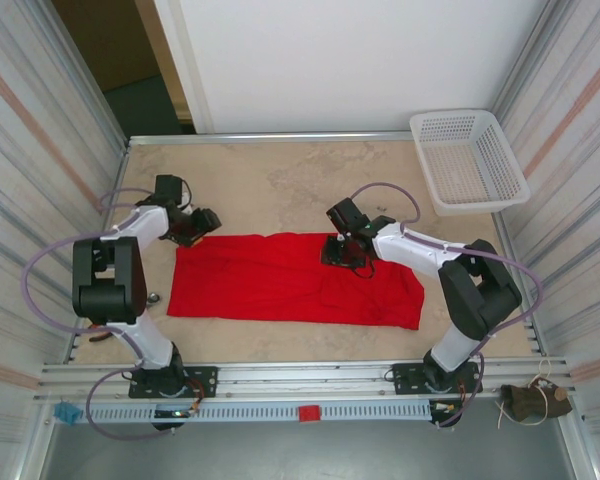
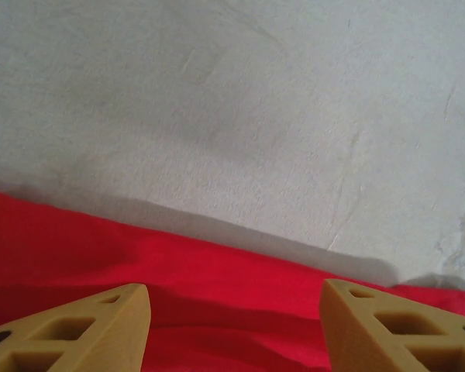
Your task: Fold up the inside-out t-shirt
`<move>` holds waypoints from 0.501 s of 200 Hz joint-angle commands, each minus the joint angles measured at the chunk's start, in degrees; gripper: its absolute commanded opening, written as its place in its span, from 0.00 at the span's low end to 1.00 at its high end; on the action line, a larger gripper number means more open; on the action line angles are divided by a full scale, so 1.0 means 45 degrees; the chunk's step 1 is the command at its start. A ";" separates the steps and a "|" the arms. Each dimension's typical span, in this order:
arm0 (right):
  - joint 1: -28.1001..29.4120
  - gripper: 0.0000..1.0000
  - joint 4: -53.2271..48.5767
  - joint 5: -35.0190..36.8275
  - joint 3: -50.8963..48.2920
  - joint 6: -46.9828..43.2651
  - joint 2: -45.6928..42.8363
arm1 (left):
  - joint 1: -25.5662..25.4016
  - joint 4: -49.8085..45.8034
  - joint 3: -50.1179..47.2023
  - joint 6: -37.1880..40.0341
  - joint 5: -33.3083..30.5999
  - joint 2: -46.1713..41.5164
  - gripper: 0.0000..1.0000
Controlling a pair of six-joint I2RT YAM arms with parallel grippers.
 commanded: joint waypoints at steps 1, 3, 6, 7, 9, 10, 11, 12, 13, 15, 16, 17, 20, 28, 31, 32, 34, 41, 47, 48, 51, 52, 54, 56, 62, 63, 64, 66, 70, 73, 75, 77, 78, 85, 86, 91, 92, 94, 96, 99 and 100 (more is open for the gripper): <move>-0.0141 0.34 0.0070 -0.0248 -0.0046 -0.0203 -0.0114 | 0.0058 -0.0795 -0.1246 -0.0225 -0.0493 -0.1266 0.59; -0.0155 0.34 0.0070 -0.0226 -0.0084 -0.0198 -0.0141 | 0.0053 -0.0782 -0.1409 -0.0243 -0.0536 -0.1426 0.59; -0.0169 0.34 0.0070 -0.0220 -0.0118 -0.0188 -0.0190 | 0.0062 -0.0737 -0.1591 -0.0291 -0.0570 -0.1646 0.59; -0.0174 0.34 0.0070 -0.0219 -0.0140 -0.0176 -0.0209 | 0.0066 -0.0728 -0.1686 -0.0312 -0.0587 -0.1729 0.59; -0.0202 0.34 0.0056 -0.0219 -0.0181 -0.0157 -0.0257 | 0.0070 -0.0707 -0.1856 -0.0348 -0.0613 -0.1889 0.60; -0.0200 0.34 0.0053 -0.0219 -0.0191 -0.0151 -0.0272 | 0.0071 -0.0703 -0.1936 -0.0351 -0.0608 -0.1967 0.60; -0.0200 0.34 0.0042 -0.0228 -0.0206 -0.0138 -0.0289 | 0.0071 -0.0702 -0.1996 -0.0362 -0.0606 -0.2046 0.60; -0.0199 0.34 0.0047 -0.0233 -0.0223 -0.0131 -0.0307 | 0.0081 -0.0691 -0.2084 -0.0377 -0.0604 -0.2124 0.60; -0.0209 0.34 0.0039 -0.0236 -0.0242 -0.0138 -0.0336 | 0.0076 -0.0666 -0.2167 -0.0394 -0.0613 -0.2202 0.60; -0.0216 0.34 0.0033 -0.0238 -0.0270 -0.0138 -0.0367 | 0.0072 -0.0633 -0.2318 -0.0412 -0.0610 -0.2368 0.60; -0.0227 0.34 0.0032 -0.0238 -0.0275 -0.0132 -0.0395 | 0.0072 -0.0618 -0.2382 -0.0412 -0.0597 -0.2451 0.60; -0.0232 0.34 0.0032 -0.0248 -0.0297 -0.0138 -0.0429 | 0.0071 -0.0620 -0.2453 -0.0422 -0.0580 -0.2522 0.60; -0.0247 0.34 0.0031 -0.0252 -0.0340 -0.0144 -0.0478 | 0.0103 -0.0597 -0.2659 -0.0430 -0.0556 -0.2752 0.60; -0.0301 0.34 -0.0002 -0.0238 -0.0423 -0.0126 -0.0652 | 0.0118 -0.0675 -0.3137 -0.0531 -0.0512 -0.3328 0.60; -0.0314 0.34 -0.0031 -0.0228 -0.0451 -0.0125 -0.0708 | 0.0143 -0.0724 -0.3304 -0.0566 -0.0435 -0.3527 0.60; -0.0315 0.34 -0.0049 -0.0223 -0.0463 -0.0125 -0.0732 | 0.0146 -0.0731 -0.3353 -0.0567 -0.0402 -0.3587 0.60; -0.0340 0.34 -0.0057 -0.0220 -0.0486 -0.0140 -0.0759 | 0.0158 -0.0737 -0.3469 -0.0582 -0.0352 -0.3720 0.60; -0.0384 0.34 -0.0083 -0.0200 -0.0531 -0.0109 -0.0891 | 0.0218 -0.0801 -0.3844 -0.0684 -0.0174 -0.4173 0.60; -0.0422 0.34 -0.0087 -0.0233 -0.0568 -0.0103 -0.0976 | 0.0244 -0.0856 -0.4077 -0.0809 -0.0109 -0.4545 0.60; -0.0428 0.34 -0.0086 -0.0235 -0.0561 -0.0095 -0.0983 | 0.0246 -0.0866 -0.4111 -0.0816 -0.0102 -0.4604 0.60; -0.0449 0.34 -0.0113 -0.0255 -0.0544 -0.0102 -0.1038 | 0.0247 -0.0899 -0.4212 -0.0850 -0.0067 -0.4780 0.60; -0.0461 0.34 -0.0119 -0.0266 -0.0539 -0.0104 -0.1053 | 0.0247 -0.0907 -0.4237 -0.0875 -0.0052 -0.4829 0.60; -0.0469 0.34 -0.0114 -0.0284 -0.0535 -0.0105 -0.1064 | 0.0262 -0.0918 -0.4271 -0.0904 -0.0040 -0.4954 0.60; -0.0471 0.34 -0.0107 -0.0294 -0.0519 -0.0096 -0.1091 | 0.0265 -0.0930 -0.4318 -0.0935 -0.0047 -0.5058 0.60; -0.0489 0.34 -0.0134 -0.0307 -0.0452 -0.0119 -0.1132 | 0.0266 -0.0886 -0.4388 -0.1018 -0.0062 -0.5322 0.60; -0.0490 0.34 -0.0139 -0.0312 -0.0434 -0.0132 -0.1129 | 0.0266 -0.0881 -0.4393 -0.1037 -0.0059 -0.5363 0.60; -0.0491 0.34 -0.0152 -0.0304 -0.0425 -0.0128 -0.1128 | 0.0266 -0.0878 -0.4396 -0.1047 -0.0057 -0.5394 0.60; -0.0491 0.34 -0.0171 -0.0294 -0.0394 -0.0141 -0.1141 | 0.0276 -0.0857 -0.4388 -0.1083 -0.0081 -0.5466 0.60; -0.0509 0.34 -0.0209 -0.0265 -0.0337 -0.0160 -0.1146 | 0.0278 -0.0831 -0.4345 -0.1183 -0.0110 -0.5561 0.60; -0.0513 0.34 -0.0231 -0.0241 -0.0301 -0.0164 -0.1148 | 0.0280 -0.0814 -0.4275 -0.1233 -0.0104 -0.5583 0.60; -0.0512 0.34 -0.0254 -0.0239 -0.0270 -0.0183 -0.1132 | 0.0285 -0.0772 -0.4217 -0.1252 -0.0102 -0.5596 0.60; -0.0531 0.34 -0.0260 -0.0229 -0.0248 -0.0193 -0.1142 | 0.0271 -0.0733 -0.4158 -0.1271 -0.0077 -0.5600 0.60; -0.0531 0.34 -0.0261 -0.0224 -0.0234 -0.0208 -0.1134 | 0.0269 -0.0716 -0.4122 -0.1291 -0.0067 -0.5600 0.60; -0.0562 0.34 -0.0266 -0.0238 -0.0155 -0.0248 -0.1126 | 0.0252 -0.0504 -0.3872 -0.1384 -0.0036 -0.5469 0.60; -0.0576 0.34 -0.0264 -0.0238 -0.0139 -0.0255 -0.1107 | 0.0249 -0.0475 -0.3833 -0.1415 -0.0027 -0.5437 0.60; -0.0611 0.34 -0.0280 -0.0238 -0.0092 -0.0289 -0.1071 | 0.0230 -0.0325 -0.3577 -0.1522 0.0021 -0.5224 0.60; -0.0610 0.34 -0.0290 -0.0238 -0.0078 -0.0295 -0.1069 | 0.0229 -0.0288 -0.3529 -0.1543 0.0031 -0.5178 0.60; -0.0634 0.34 -0.0308 -0.0238 -0.0058 -0.0290 -0.1049 | 0.0228 -0.0216 -0.3420 -0.1578 0.0068 -0.5085 0.60; -0.0649 0.34 -0.0337 -0.0228 -0.0039 -0.0298 -0.1029 | 0.0198 -0.0149 -0.3314 -0.1597 0.0122 -0.4949 0.60; -0.0665 0.34 -0.0349 -0.0220 -0.0010 -0.0313 -0.1007 | 0.0175 -0.0009 -0.3167 -0.1644 0.0208 -0.4770 0.60; -0.0686 0.34 -0.0364 -0.0209 -0.0008 -0.0307 -0.0998 | 0.0162 0.0046 -0.3119 -0.1643 0.0232 -0.4697 0.60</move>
